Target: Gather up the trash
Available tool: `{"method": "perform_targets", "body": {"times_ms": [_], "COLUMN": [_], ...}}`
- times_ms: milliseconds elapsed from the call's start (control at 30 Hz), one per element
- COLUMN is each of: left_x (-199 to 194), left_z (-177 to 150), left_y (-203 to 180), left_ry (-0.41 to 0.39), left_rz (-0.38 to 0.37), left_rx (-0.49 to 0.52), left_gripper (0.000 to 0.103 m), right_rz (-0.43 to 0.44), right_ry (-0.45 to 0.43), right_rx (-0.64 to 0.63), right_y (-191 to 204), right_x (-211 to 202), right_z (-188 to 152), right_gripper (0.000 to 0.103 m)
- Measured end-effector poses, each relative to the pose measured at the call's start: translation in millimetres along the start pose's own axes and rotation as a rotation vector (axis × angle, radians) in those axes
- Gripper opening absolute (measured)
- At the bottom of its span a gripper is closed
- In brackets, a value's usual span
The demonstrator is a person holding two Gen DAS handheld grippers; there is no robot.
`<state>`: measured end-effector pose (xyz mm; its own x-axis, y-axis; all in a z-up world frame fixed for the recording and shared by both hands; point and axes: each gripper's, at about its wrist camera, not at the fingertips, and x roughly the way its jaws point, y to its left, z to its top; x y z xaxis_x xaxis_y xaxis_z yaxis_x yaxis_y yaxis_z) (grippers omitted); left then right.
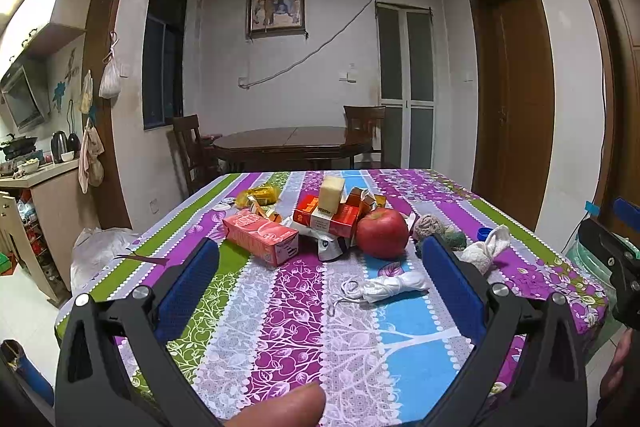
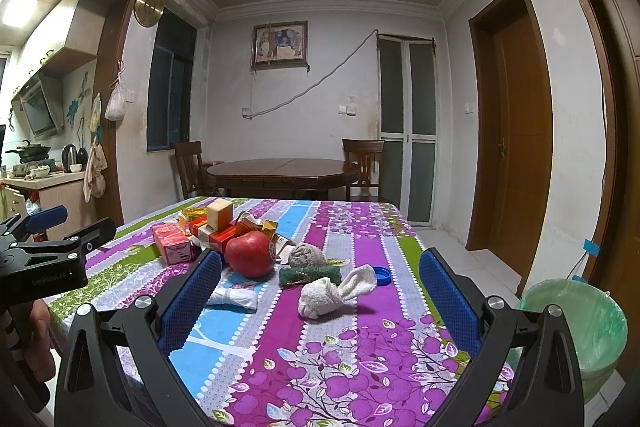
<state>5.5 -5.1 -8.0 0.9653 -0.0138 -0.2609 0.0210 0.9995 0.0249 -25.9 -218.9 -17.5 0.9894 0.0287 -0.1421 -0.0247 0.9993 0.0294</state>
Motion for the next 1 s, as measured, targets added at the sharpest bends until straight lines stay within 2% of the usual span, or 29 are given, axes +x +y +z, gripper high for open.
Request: {"method": "perform_targets", "body": {"times_ms": [1000], "left_x": [-0.2], "left_z": [-1.0], "left_y": [0.2], "left_ry": [0.004], "left_rz": [0.001], "left_rx": [0.001], "left_gripper": [0.098], "right_rz": [0.02], "right_ry": [0.012], "right_rx": [-0.01], "right_y": [1.1], "right_x": [-1.8], "right_z": [0.6], "right_gripper": [0.099]}}
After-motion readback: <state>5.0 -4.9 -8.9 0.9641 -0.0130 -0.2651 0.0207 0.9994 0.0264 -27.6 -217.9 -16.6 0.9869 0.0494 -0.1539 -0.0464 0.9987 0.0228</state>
